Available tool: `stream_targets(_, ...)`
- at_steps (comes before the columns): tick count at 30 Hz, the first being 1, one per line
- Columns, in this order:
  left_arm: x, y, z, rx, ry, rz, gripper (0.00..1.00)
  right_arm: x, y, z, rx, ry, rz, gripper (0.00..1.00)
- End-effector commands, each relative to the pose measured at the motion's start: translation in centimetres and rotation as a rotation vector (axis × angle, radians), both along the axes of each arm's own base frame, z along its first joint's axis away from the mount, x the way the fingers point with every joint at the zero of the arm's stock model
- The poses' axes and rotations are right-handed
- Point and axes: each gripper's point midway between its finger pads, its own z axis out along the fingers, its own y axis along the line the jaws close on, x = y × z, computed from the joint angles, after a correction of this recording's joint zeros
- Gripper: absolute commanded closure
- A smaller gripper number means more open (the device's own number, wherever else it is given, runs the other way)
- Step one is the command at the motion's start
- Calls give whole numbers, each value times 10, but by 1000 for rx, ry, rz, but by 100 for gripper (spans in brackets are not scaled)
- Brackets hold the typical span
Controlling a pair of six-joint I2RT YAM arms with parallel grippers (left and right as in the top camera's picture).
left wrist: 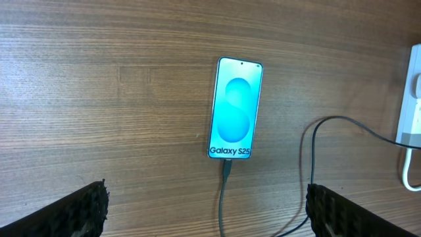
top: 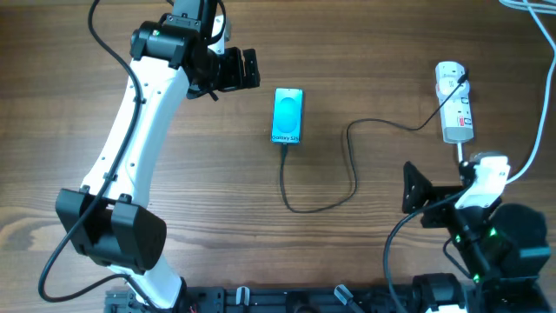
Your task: Plug charger to phone and switch on socket
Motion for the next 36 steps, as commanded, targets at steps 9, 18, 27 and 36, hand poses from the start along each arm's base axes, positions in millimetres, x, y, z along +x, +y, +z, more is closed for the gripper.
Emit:
stream_targets(9, 0, 2, -5, 9, 11, 7, 0, 6, 11, -29, -6, -291, 73, 0)
stream_targets(18, 0, 2, -5, 9, 11, 7, 0, 17, 11, -28, -6, -481, 70, 0)
stream_targets(27, 0, 2, -5, 9, 11, 7, 0, 22, 11, -28, -55, -569, 75, 0)
stream_targets(36, 0, 2, -5, 9, 11, 7, 0, 28, 11, -49, -84, -569, 75, 0)
